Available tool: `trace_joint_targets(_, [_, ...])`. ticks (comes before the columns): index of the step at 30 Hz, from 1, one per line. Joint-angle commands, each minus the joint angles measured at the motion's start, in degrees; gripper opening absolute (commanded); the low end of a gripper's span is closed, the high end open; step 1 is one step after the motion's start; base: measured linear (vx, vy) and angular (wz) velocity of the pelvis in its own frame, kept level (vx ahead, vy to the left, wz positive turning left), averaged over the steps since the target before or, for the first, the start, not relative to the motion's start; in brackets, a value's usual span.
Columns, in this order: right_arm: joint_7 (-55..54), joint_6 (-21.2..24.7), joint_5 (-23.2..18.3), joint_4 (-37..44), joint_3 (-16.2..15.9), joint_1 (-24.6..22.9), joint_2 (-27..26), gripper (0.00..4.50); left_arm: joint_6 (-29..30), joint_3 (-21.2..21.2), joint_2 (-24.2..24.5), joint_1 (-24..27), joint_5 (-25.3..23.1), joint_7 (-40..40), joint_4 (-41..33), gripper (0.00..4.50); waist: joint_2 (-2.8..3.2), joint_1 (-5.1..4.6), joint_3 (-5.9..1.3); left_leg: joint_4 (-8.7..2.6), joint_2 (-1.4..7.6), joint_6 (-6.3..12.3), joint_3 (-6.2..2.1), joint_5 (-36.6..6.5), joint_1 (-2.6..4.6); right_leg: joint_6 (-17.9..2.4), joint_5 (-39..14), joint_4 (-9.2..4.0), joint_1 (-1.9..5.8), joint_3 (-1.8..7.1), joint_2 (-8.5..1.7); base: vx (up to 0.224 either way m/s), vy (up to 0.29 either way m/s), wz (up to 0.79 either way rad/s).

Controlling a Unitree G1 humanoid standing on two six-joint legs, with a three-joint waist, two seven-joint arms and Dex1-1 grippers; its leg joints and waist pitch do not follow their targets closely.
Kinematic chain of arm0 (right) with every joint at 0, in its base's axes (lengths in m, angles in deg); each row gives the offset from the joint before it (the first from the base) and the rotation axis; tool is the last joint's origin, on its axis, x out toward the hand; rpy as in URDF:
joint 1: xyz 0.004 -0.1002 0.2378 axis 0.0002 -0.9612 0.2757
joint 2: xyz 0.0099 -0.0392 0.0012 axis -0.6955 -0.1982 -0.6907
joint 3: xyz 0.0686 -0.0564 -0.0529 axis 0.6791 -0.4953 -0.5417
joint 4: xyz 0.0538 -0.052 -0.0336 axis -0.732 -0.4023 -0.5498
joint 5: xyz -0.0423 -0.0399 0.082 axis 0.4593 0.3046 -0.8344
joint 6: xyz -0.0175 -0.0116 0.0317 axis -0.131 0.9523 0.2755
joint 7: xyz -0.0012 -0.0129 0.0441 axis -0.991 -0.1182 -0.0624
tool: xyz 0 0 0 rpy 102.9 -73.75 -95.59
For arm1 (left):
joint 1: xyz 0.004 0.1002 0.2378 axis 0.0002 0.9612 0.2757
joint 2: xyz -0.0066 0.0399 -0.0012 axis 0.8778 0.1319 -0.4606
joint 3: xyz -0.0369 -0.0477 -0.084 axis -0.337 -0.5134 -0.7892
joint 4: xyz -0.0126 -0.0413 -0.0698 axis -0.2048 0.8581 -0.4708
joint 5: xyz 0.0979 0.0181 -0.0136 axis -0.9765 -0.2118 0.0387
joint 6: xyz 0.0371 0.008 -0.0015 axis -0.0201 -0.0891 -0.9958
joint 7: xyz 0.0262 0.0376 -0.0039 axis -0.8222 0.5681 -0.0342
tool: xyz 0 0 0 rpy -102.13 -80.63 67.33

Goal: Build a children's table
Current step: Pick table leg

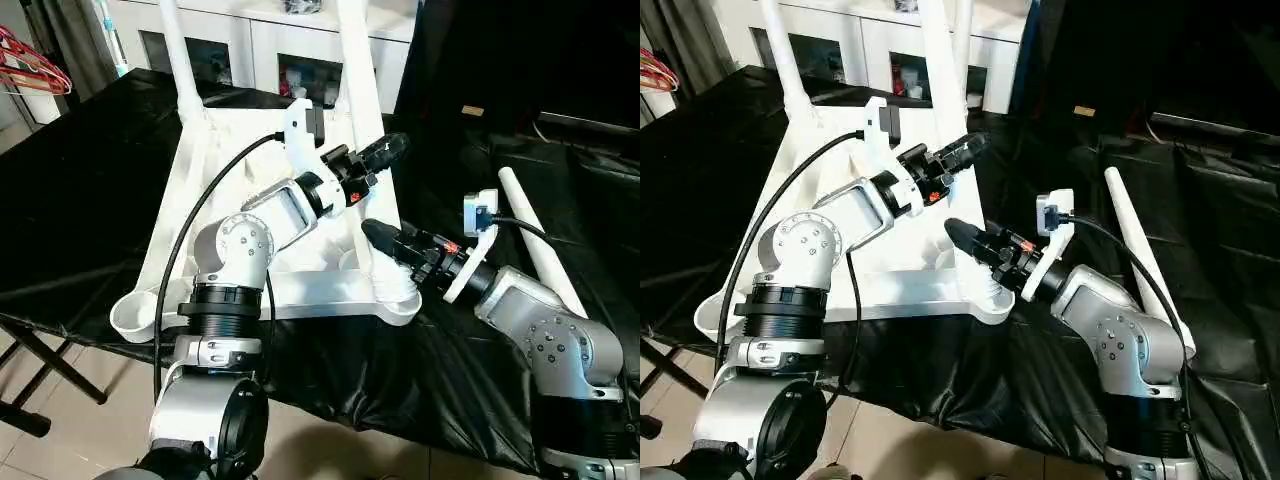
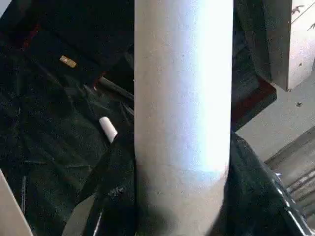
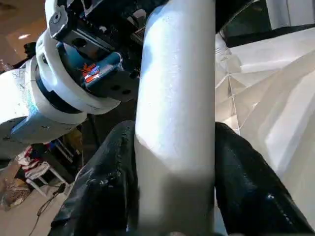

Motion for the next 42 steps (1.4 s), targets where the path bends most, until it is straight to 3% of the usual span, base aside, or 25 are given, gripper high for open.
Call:
trace_joint_targets(1, [-0.2,-0.9,-0.3,0.4,0.2,0.8,0.3,1.88,0.1,0.4,-0.3,-0.3,-0.1,0.9,-1.0,1.85,-0.52,0.13,-4.2,-3.72,-0.94,1.87,0.86,-5.1,-0.35,-9.8,-8.7,-3.83,3.98,1.19,-1.46,0.0,0.0,0.0])
trace_joint_targets(8, [-0.2,-0.6,-0.4,-0.1,-0.4,1.6,1.1,1.88,-0.3,-0.3,-0.2,0.1,0.6,1.6,-1.4,1.85,-0.62,0.16,-4.23,-3.7,-0.93,1.8,0.85,-4.9,-0.35,-9.8,-8.2,-3.78,4.02,1.19,-1.47,0.0,0.0,0.0])
trace_joint_targets(11, [-0.3,0.3,-0.8,-0.8,-0.1,2.3,1.4,2.58,-0.4,-0.2,0.0,0.0,0.6,1.4,-1.5,1.85,-0.53,0.15,-4.18,-3.73,-0.94,1.88,0.86,-5.1,-0.35,-9.8,-8.8,-3.82,4.0,1.17,-1.48,0.0,0.0,0.0])
trace_joint_targets(12, [0.2,0.3,-0.7,-1.4,-0.2,2.5,1.9,2.6,-0.2,-0.2,0.2,0.1,0.7,1.2,-1.9,1.85,-1.18,0.27,-4.19,-3.71,-0.92,2.03,0.89,-4.9,-0.41,-9.5,-9.3,-3.8,4.05,1.19,-1.57,0.0,0.0,0.0])
trace_joint_targets(14, [0.9,0.4,-0.9,-1.6,-0.2,2.7,2.4,2.7,-0.1,-0.1,0.5,0.2,0.8,1.1,-2.2,1.85,-0.93,0.26,-4.21,-3.71,-0.85,1.97,0.84,-4.7,-0.39,-9.6,-9.3,-3.72,3.98,1.2,-1.61,0.0,0.0,0.0])
trace_joint_targets(15, [1.2,0.5,-1.1,-1.8,-0.1,2.9,2.7,2.85,0.1,-0.1,0.6,0.2,0.9,0.9,-2.5,1.85,-1.37,0.26,-4.21,-3.66,-0.85,2.08,0.91,-4.5,-0.4,-9.5,-9.0,-3.74,4.03,1.18,-1.55,0.0,0.0,0.0])
trace_joint_targets(17, [1.6,0.7,-1.2,-2.1,0.1,3.2,3.1,3.07,0.2,0.1,0.8,0.3,1.0,0.7,-2.8,1.85,-1.11,0.35,-4.19,-3.62,-0.85,2.32,0.9,-4.0,-0.39,-9.6,-8.3,-3.6,3.97,1.21,-1.58,0.0,0.0,0.0])
trace_joint_targets(20, [3.0,1.3,-1.4,-3.0,-0.2,3.9,4.8,3.38,0.4,0.7,1.4,0.5,1.0,0.0,-3.4,1.85,-1.58,0.41,-4.25,-3.57,-0.87,2.58,0.96,-3.3,-0.36,-9.7,-7.6,-3.48,4.0,1.16,-1.51,0.0,0.0,0.0])
trace_joint_targets(29, [6.7,3.1,-1.4,-4.4,-1.9,4.9,8.5,4.05,0.8,3.0,2.6,1.1,1.1,-3.4,-5.3,1.85,-1.98,0.57,-4.27,-3.45,-0.79,2.98,1.03,-2.4,-0.35,-10.7,-6.4,-3.26,3.99,1.14,-1.63,0.0,0.0,0.0])
trace_joint_targets(31, [8.4,4.1,-1.6,-5.0,-2.9,5.6,9.6,4.31,0.8,5.8,4.1,2.0,2.1,-10.2,-7.2,1.85,-1.94,0.69,-4.31,-3.44,-0.78,3.03,1.04,-2.3,-0.37,-10.7,-6.7,-3.24,4.03,1.13,-1.73,0.0,0.0,0.0])
trace_joint_targets(33, [12.4,4.6,-2.3,-5.7,-4.5,5.9,11.2,4.42,1.1,8.5,6.4,2.6,3.3,-18.2,-8.6,1.85,-1.53,0.71,-4.27,-3.43,-0.75,3.05,1.1,-2.4,-0.23,-11.2,-6.3,-3.18,3.82,1.13,-1.62,0.0,0.0,0.0])
trace_joint_targets(37, [16.8,5.4,-3.3,-6.6,-5.7,6.1,13.0,4.44,1.8,10.9,8.8,2.7,4.1,-24.9,-9.2,1.85,-1.54,0.61,-4.32,-3.47,-0.63,2.98,1.07,-3.4,-0.2,-12.0,-5.7,-3.05,3.96,1.1,-1.66,0.0,0.0,0.0])
trace_joint_targets(38, [18.8,5.5,-3.3,-7.0,-6.5,6.2,13.9,4.44,2.0,11.6,9.6,2.5,4.3,-27.2,-9.0,1.85,-1.21,0.66,-4.26,-3.47,-0.67,2.92,1.04,-3.6,-0.23,-12.2,-5.7,-3.03,3.92,1.1,-1.65,0.0,0.0,0.0])
trace_joint_targets(42, [24.9,6.6,-4.7,-7.2,-8.3,6.9,16.0,4.44,2.2,12.5,11.0,1.5,5.6,-33.2,-7.8,1.85,-1.29,0.74,-4.33,-3.39,-0.65,3.02,1.04,-3.7,-0.2,-13.3,-4.5,-2.88,4.09,1.09,-1.7,0.0,0.0,0.0])
